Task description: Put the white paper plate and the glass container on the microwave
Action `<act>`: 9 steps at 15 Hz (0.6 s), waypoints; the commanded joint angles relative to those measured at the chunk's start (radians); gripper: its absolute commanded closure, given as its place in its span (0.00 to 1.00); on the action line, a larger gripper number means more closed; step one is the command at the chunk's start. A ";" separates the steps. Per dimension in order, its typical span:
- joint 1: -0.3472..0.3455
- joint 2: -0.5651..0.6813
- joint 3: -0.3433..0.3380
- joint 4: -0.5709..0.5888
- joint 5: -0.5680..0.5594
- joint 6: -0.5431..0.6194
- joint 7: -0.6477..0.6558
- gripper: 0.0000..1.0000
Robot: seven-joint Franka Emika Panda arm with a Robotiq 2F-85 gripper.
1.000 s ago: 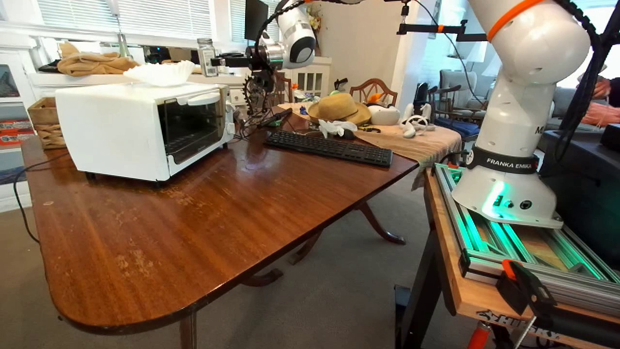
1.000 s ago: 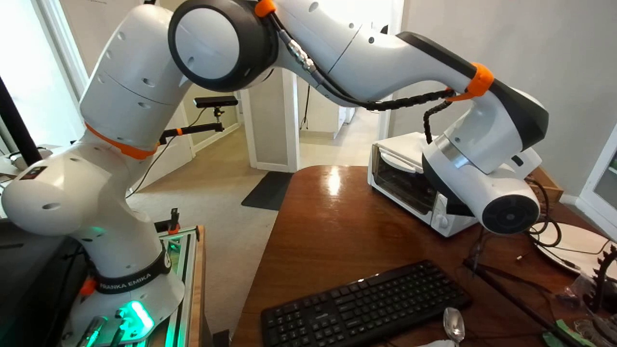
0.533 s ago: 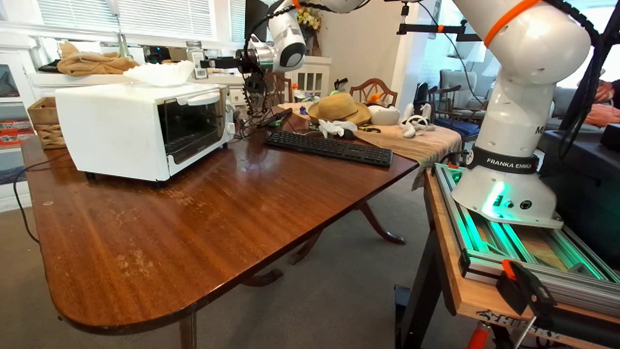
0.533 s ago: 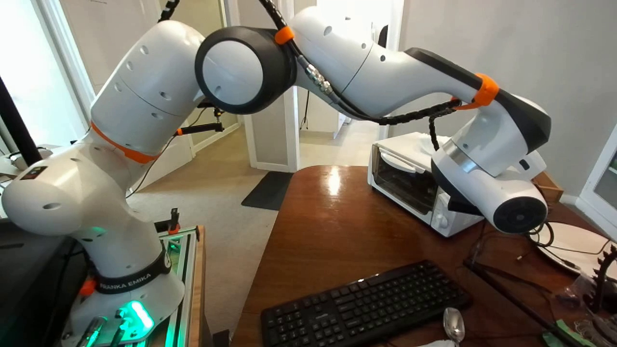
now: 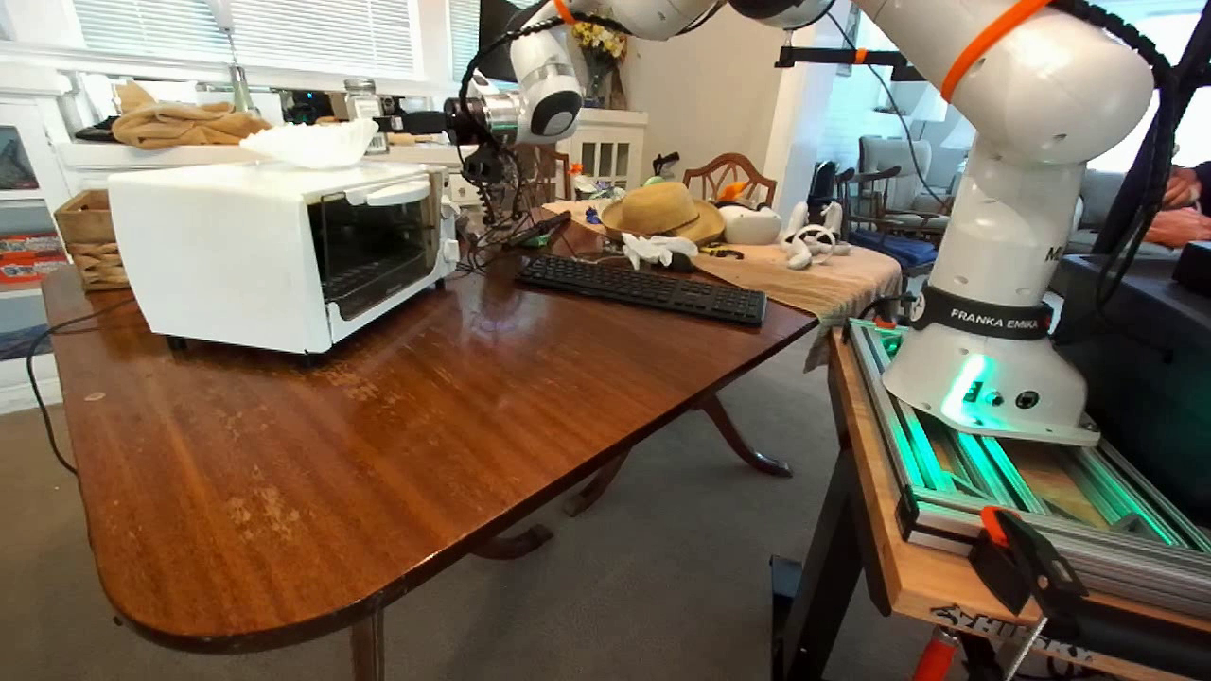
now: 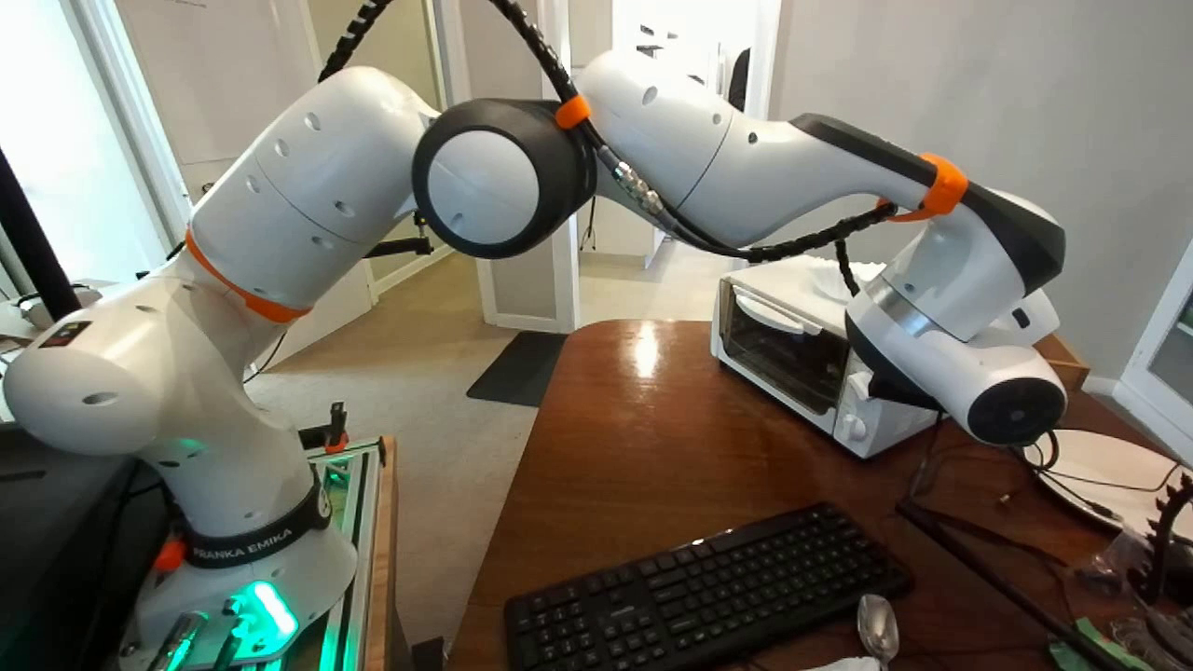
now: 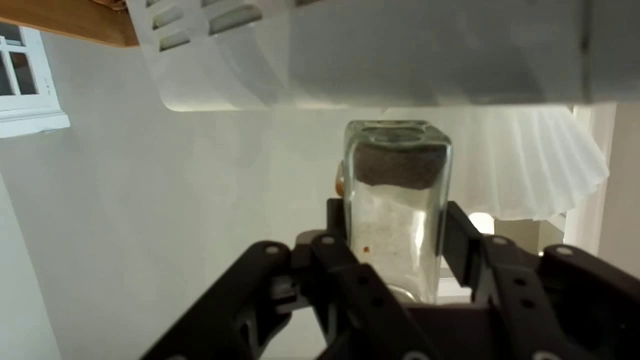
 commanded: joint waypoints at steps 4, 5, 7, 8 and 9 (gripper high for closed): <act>-0.015 0.082 0.016 0.113 -0.035 -0.023 0.085 0.76; -0.017 0.085 0.018 0.119 -0.036 -0.024 0.090 0.76; -0.020 0.091 0.019 0.129 -0.040 -0.023 0.103 0.76; -0.020 0.093 0.019 0.132 -0.042 -0.022 0.109 0.50; -0.020 0.092 0.018 0.133 -0.046 -0.019 0.113 0.24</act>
